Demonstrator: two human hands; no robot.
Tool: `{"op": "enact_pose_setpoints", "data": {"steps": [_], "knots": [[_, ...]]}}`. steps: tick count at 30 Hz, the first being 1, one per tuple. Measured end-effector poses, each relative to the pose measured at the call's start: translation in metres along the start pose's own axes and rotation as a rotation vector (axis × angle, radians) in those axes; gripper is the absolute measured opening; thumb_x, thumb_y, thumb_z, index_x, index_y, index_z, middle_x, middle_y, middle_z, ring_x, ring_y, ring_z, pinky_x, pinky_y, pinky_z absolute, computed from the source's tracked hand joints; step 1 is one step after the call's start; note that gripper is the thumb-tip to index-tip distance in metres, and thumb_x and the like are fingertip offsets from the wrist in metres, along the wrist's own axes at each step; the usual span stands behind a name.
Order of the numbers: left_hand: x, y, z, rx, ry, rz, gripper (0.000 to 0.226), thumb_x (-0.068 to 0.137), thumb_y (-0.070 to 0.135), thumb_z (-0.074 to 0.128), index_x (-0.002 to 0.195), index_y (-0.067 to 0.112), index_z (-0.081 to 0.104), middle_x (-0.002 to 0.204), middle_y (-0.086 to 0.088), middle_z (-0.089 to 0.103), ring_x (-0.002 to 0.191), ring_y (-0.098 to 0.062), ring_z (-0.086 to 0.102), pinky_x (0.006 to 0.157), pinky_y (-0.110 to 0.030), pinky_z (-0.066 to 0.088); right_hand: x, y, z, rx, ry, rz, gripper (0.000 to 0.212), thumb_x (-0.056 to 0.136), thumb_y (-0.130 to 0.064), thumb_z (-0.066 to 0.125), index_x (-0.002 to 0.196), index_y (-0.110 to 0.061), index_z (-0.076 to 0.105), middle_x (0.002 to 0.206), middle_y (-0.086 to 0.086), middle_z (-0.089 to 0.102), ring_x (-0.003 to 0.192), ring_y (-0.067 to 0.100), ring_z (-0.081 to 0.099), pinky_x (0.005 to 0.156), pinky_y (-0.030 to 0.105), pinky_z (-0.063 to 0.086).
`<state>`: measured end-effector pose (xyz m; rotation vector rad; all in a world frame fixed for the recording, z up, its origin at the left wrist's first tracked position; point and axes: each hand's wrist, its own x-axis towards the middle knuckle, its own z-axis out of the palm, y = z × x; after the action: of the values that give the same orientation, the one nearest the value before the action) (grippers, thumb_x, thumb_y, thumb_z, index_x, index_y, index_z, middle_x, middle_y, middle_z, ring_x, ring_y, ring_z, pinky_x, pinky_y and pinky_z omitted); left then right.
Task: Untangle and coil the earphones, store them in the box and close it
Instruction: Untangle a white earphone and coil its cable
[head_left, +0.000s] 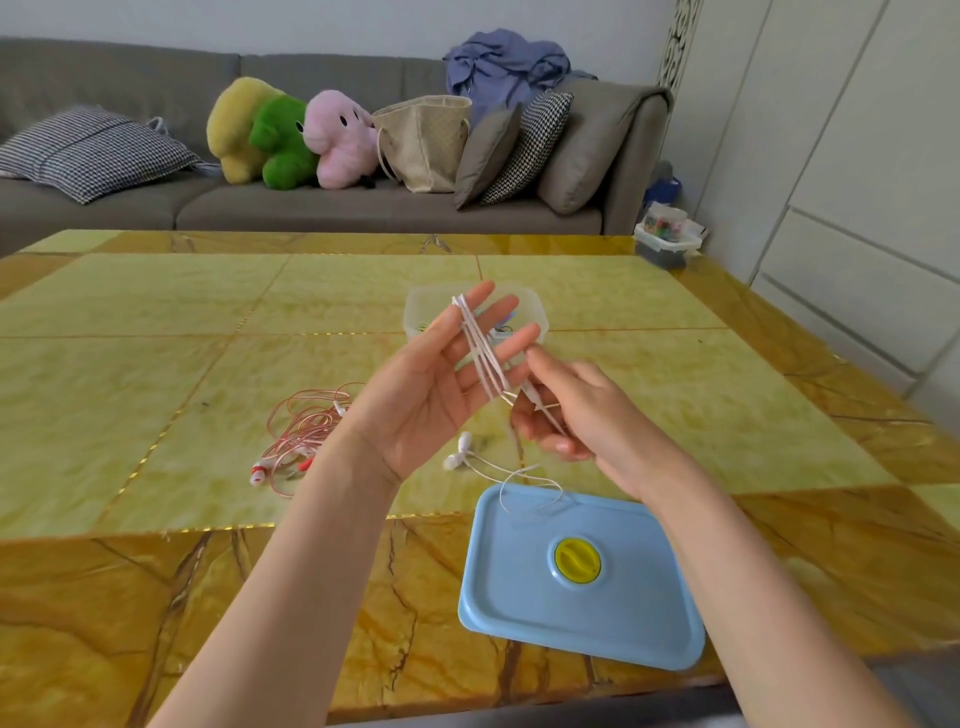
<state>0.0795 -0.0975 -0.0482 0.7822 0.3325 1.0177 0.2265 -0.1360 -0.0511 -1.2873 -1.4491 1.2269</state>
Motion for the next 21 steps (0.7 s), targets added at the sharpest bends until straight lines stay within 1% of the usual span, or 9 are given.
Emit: {"op": "enact_pose_setpoints", "data": {"steps": [2,4,5,7,9,12,16,18,21], "knots": [[0.003,0.004,-0.003,-0.112,0.066,0.07,0.034,0.091,0.022,0.043,0.122,0.014,0.054,0.125,-0.007,0.061,0.098,-0.029,0.067,0.083,-0.038,0.056,-0.001,0.0,0.0,-0.035,-0.024,-0.002,0.043,0.101,-0.033,0.036,0.098,0.002,0.06,0.059,0.004,0.052,0.038,0.008,0.028,0.037,0.017,0.018],[0.005,0.007,-0.009,-0.178,0.172,0.148,0.031,0.097,0.021,0.039,0.123,0.013,0.053,0.123,-0.007,0.059,0.099,-0.033,0.066,0.084,-0.042,0.055,-0.003,0.001,0.002,-0.157,-0.061,-0.031,0.03,0.099,-0.022,0.042,0.104,-0.002,0.064,0.058,0.002,0.05,0.037,0.002,0.031,0.038,0.013,0.023],[0.006,0.008,-0.013,-0.166,0.227,0.174,0.031,0.099,0.021,0.037,0.125,0.014,0.052,0.124,-0.006,0.058,0.1,-0.033,0.064,0.084,-0.043,0.054,-0.004,0.002,0.003,-0.244,-0.081,-0.055,0.025,0.098,-0.016,0.045,0.101,-0.003,0.065,0.056,0.0,0.05,0.036,0.002,0.034,0.041,0.011,0.026],[0.008,0.008,-0.02,-0.061,0.312,0.176,0.03,0.1,0.023,0.036,0.125,0.017,0.05,0.123,-0.003,0.056,0.1,-0.03,0.063,0.081,-0.041,0.055,-0.005,0.004,0.004,-0.386,-0.097,-0.112,0.022,0.095,-0.011,0.049,0.083,-0.01,0.068,0.053,-0.002,0.054,0.039,0.003,0.043,0.047,0.01,0.031],[0.008,0.004,-0.018,0.119,0.331,0.099,0.026,0.1,0.024,0.037,0.119,0.019,0.053,0.122,-0.001,0.057,0.092,-0.027,0.065,0.076,-0.035,0.056,-0.005,0.004,0.001,-0.429,-0.037,-0.169,0.025,0.092,-0.013,0.055,0.071,-0.018,0.067,0.05,-0.004,0.055,0.048,0.008,0.053,0.052,0.014,0.035],[0.004,-0.005,-0.005,0.29,0.197,-0.097,0.026,0.099,0.023,0.039,0.117,0.017,0.056,0.123,-0.004,0.06,0.077,-0.023,0.068,0.069,-0.033,0.059,-0.003,0.0,-0.01,-0.409,0.094,-0.259,0.018,0.088,-0.014,0.061,0.073,-0.016,0.07,0.048,-0.003,0.054,0.048,0.008,0.048,0.055,0.021,0.04],[-0.002,-0.013,0.009,0.316,-0.009,-0.278,0.028,0.098,0.021,0.04,0.118,0.013,0.058,0.108,-0.01,0.068,0.08,-0.028,0.069,0.08,-0.036,0.056,-0.003,-0.003,-0.02,-0.375,0.146,-0.279,0.017,0.085,-0.016,0.065,0.069,-0.015,0.069,0.044,-0.008,0.052,0.044,0.004,0.045,0.049,0.018,0.037],[-0.004,-0.016,0.011,0.358,-0.062,-0.327,0.027,0.097,0.022,0.041,0.111,0.012,0.062,0.102,-0.009,0.07,0.086,-0.03,0.07,0.08,-0.031,0.057,-0.004,-0.003,-0.023,-0.369,0.156,-0.268,0.017,0.084,-0.018,0.067,0.069,-0.01,0.07,0.041,-0.011,0.049,0.043,0.001,0.042,0.048,0.014,0.035],[-0.007,-0.019,0.013,0.436,-0.108,-0.367,0.026,0.096,0.023,0.042,0.107,0.015,0.064,0.101,-0.003,0.071,0.079,-0.024,0.071,0.067,-0.018,0.056,-0.005,-0.004,-0.028,-0.323,0.169,-0.259,0.021,0.081,-0.019,0.071,0.066,-0.005,0.067,0.041,-0.012,0.048,0.041,0.001,0.041,0.045,0.01,0.031]]}}
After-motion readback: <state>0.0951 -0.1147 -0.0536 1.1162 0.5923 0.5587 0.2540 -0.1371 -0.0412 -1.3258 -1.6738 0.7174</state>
